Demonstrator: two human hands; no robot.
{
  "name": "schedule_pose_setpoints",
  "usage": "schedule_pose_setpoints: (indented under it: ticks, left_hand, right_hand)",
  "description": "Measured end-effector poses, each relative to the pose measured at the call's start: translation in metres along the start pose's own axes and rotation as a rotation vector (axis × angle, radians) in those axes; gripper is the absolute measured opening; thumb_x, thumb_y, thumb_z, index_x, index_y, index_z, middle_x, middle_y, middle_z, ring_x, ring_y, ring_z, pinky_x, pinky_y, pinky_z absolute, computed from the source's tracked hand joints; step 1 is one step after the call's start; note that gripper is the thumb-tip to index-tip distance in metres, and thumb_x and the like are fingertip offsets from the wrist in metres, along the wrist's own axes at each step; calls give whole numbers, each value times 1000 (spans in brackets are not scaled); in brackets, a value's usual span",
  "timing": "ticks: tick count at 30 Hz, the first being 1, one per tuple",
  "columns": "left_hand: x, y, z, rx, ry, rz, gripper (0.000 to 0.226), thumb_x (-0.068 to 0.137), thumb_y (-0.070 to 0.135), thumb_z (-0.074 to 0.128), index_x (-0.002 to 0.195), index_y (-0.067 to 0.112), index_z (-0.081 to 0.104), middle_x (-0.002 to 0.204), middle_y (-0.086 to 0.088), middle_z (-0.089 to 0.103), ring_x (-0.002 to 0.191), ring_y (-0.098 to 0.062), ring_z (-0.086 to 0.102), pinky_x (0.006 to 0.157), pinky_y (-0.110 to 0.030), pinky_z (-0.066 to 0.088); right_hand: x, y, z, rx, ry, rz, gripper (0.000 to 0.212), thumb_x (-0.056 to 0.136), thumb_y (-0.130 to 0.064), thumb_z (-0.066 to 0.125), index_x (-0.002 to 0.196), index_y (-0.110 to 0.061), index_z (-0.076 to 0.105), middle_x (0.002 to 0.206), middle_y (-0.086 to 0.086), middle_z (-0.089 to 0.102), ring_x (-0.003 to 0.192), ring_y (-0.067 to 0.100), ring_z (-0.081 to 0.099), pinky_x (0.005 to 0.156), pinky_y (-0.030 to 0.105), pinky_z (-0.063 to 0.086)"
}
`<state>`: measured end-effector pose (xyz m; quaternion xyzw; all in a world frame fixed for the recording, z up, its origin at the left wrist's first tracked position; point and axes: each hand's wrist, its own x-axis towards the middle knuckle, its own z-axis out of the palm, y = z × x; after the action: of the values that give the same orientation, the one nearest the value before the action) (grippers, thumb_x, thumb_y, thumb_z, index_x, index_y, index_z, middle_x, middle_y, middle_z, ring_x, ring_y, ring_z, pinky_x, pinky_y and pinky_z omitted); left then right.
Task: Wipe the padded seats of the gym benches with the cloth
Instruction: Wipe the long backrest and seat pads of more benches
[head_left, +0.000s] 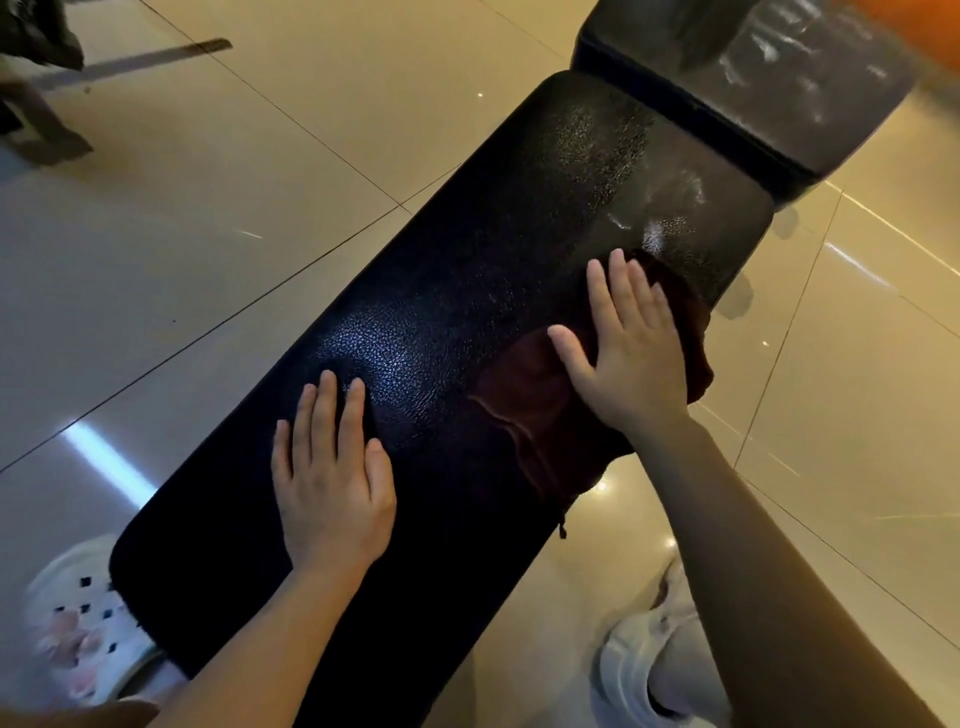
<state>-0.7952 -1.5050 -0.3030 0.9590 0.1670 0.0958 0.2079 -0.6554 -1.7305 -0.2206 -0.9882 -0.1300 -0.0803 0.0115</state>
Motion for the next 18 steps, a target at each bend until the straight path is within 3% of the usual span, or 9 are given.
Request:
schedule_pose_setpoints:
  ticks: [4,8,10,14,18]
  left_hand:
    - [0,-1,-1,-14,10,-6,61,94,36,24,152,19,27,160,-5,21,148,-20,16,118,-32,-4]
    - [1,-4,-2,-116,46,7,57,95,33,24,148,17,38,158,-5,28,146,-21,21,118,-39,7]
    - [2,-5,-2,-163,53,-4,57,96,34,22,146,16,40,157,-3,29,146,-19,21,119,-39,8]
    - [3,-1,-2,-139,53,-20,58,97,38,19,148,17,38,159,-1,26,147,-17,18,119,-30,-1]
    - [2,2,-2,-102,51,-38,57,98,37,21,148,17,38,158,-3,28,147,-19,20,118,-26,-4]
  right_hand:
    - [-34,-46,7,177,-101,-295,70,95,-54,33,152,-13,30,159,11,25,148,27,21,121,42,13]
    - [-101,-103,12,385,-295,-464,64,100,-53,26,155,-19,24,161,0,22,150,12,10,122,31,2]
    - [-124,-108,12,459,-321,-409,63,102,-53,15,155,-21,22,161,-6,20,149,3,6,121,27,0]
    - [-121,-79,6,461,-145,-199,61,103,-49,20,149,-15,39,154,-1,38,145,10,27,119,25,15]
    - [-77,-29,8,175,-26,21,62,103,-50,14,153,-19,30,160,0,25,149,15,16,120,28,1]
